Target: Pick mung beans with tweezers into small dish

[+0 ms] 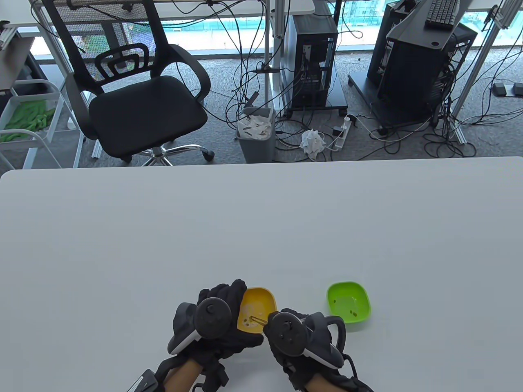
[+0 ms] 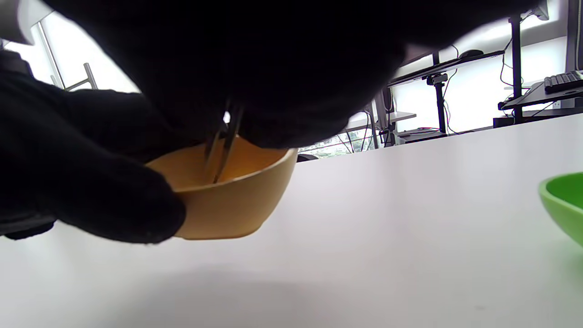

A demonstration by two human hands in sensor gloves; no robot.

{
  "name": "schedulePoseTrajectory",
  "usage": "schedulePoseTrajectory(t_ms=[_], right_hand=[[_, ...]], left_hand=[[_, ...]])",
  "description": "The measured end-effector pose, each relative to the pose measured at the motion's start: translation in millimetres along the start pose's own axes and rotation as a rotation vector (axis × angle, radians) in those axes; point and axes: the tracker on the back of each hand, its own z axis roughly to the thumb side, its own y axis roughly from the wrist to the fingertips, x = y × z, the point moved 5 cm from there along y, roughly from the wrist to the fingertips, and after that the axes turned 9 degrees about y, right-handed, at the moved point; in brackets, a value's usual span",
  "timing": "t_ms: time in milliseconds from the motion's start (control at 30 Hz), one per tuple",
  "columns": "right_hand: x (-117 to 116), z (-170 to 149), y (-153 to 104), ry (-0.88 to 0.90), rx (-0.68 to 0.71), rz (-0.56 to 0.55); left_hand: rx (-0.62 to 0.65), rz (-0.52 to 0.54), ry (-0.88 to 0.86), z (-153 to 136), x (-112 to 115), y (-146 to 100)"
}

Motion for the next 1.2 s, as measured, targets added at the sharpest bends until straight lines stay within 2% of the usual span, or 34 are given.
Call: schedulePoseTrajectory(t_ms=[133, 233, 267, 300, 367, 433, 533, 1200], right_hand=[[39, -28, -6, 0.051, -0.071, -0.117], [72, -71, -14, 0.042, -0.193, -0.202], [85, -94, -20, 0.026, -0.264, -0.245], [88, -102, -22, 0.021, -0.288, -0.252], [98, -137, -32, 0.007, -0.388, -0.283], [94, -166, -41, 0.013, -0.468, -0.282], [77, -185, -45, 0.05, -0.508, -0.245], [66, -185, -45, 0.072, -0.502, -0.203]], left_hand=[[-0.006, 0.002, -0.009, -2, -1, 0], [-0.007, 0.01, -0.016, -3, -3, 0], [-0.006, 0.013, -0.017, -2, -4, 0], [-0.004, 0.014, -0.017, -2, -4, 0], [0.002, 0.016, -0.011, -1, -4, 0], [0.007, 0.012, -0.004, 1, -3, 0], [0.007, 0.011, 0.002, 1, -2, -1], [-0.003, 0.002, 0.002, 0, -2, -1]])
